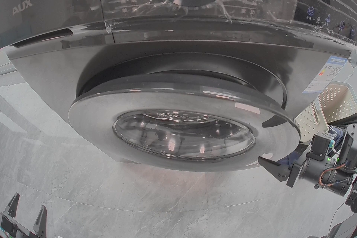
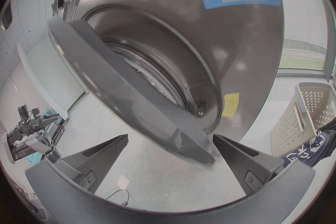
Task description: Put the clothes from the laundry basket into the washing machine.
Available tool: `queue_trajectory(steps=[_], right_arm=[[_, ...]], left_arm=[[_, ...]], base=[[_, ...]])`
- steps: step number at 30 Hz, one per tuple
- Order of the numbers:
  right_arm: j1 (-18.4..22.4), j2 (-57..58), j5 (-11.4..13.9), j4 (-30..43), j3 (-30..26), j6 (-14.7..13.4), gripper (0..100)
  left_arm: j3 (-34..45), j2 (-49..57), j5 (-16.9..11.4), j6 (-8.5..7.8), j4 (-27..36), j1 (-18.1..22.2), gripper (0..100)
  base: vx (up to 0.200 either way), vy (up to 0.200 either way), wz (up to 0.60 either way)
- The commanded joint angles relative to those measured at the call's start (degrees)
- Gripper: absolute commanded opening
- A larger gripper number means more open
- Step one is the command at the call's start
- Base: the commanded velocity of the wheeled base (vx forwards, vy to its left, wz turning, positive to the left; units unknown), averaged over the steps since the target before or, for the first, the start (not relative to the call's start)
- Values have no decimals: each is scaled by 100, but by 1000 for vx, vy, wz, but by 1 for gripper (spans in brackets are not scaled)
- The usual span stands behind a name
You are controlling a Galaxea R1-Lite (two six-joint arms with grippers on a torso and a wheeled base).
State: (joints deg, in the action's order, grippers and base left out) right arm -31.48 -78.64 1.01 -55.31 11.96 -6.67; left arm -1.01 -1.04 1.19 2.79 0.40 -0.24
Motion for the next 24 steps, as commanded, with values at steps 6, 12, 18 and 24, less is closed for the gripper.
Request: queue_trajectory(steps=[6,12,18,24], right_arm=[[-52,174,145,-6,-343,43,100],[-201,147,145,20,-422,78,100],[-324,165,145,-6,-546,87,100],[-306,95,127,-6,-264,43,100]], left_arm=[[84,51,-5,2,4,-2,100],[84,51,-5,2,-5,-2,100],[84,51,-5,2,-5,-2,100],[84,51,4,2,-5,-2,100]], base=[[-133,0,0],[-167,0,0],[0,0,0],[0,0,0]])
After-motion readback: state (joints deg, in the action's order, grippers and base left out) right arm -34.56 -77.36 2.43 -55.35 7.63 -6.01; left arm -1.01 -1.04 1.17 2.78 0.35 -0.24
